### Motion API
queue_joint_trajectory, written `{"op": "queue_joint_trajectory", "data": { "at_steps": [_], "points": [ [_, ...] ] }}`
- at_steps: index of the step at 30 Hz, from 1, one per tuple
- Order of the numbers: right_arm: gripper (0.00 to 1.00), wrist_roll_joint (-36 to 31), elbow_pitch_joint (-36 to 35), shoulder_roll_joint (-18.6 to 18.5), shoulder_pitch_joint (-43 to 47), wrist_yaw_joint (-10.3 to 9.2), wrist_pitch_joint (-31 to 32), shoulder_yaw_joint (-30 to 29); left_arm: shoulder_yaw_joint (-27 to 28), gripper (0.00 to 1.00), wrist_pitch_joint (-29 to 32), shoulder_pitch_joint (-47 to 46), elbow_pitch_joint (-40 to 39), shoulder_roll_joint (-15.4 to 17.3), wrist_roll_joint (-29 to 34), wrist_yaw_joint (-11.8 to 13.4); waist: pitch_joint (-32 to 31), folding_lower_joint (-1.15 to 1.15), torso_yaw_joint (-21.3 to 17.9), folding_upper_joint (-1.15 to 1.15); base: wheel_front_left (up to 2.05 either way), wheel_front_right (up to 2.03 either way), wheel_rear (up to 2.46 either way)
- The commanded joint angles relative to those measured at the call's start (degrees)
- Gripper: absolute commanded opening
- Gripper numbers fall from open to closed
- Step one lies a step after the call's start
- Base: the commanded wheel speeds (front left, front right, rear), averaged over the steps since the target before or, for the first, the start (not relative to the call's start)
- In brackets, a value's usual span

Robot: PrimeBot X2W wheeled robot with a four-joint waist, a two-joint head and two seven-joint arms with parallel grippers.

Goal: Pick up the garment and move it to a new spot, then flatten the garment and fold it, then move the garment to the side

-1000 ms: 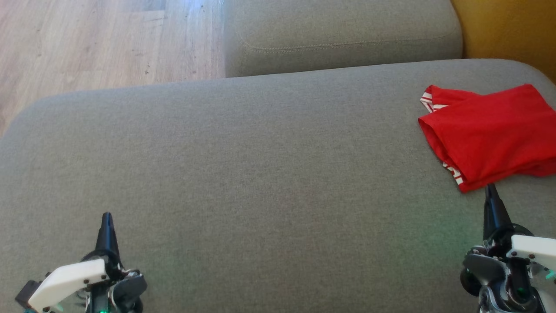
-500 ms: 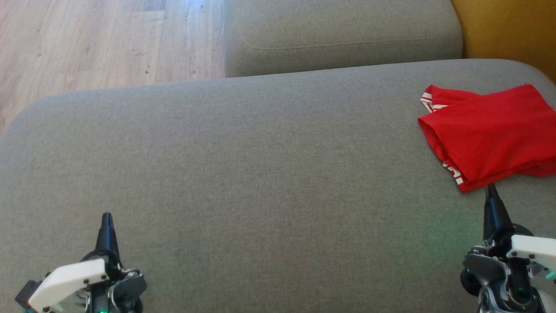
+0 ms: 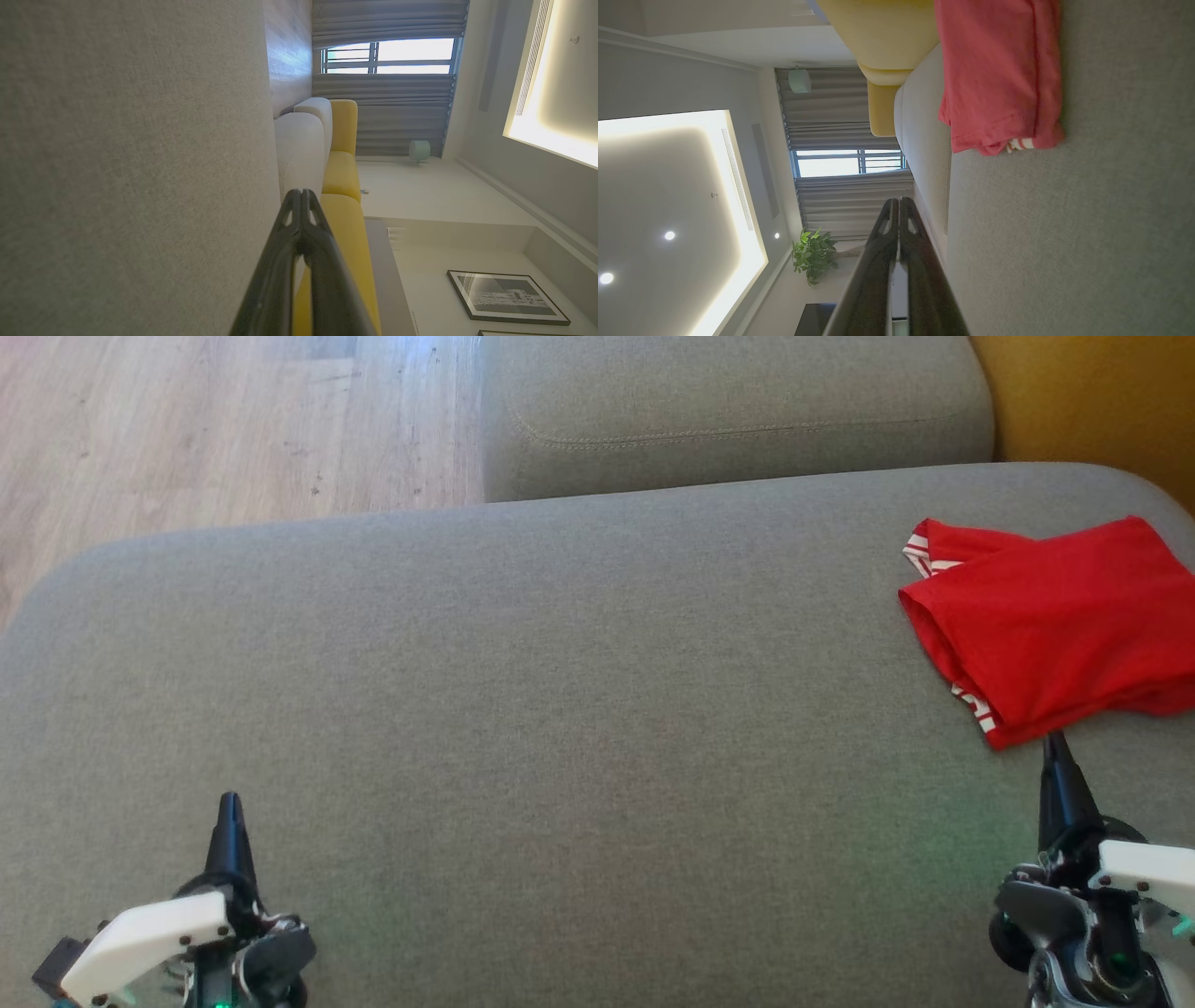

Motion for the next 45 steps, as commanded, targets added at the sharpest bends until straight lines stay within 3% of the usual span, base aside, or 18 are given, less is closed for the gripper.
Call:
{"op": "queue_joint_trajectory", "data": {
  "at_steps": [1,45],
  "points": [
    [0.00,-0.2,-2.1,-0.2,-2.9,-0.04,0.3,1.2,2.3,0.00,0.2,-2.9,-1.6,0.2,0.5,-0.4,0.0,0.00,0.0,0.00,0.00,0.00,0.00],
    [0.00,-0.2,-2.1,-0.2,-2.9,-0.04,0.3,1.2,2.3,0.00,0.2,-2.9,-1.6,0.2,0.5,-0.4,0.0,0.00,0.0,0.00,0.00,0.00,0.00]
  ]
}}
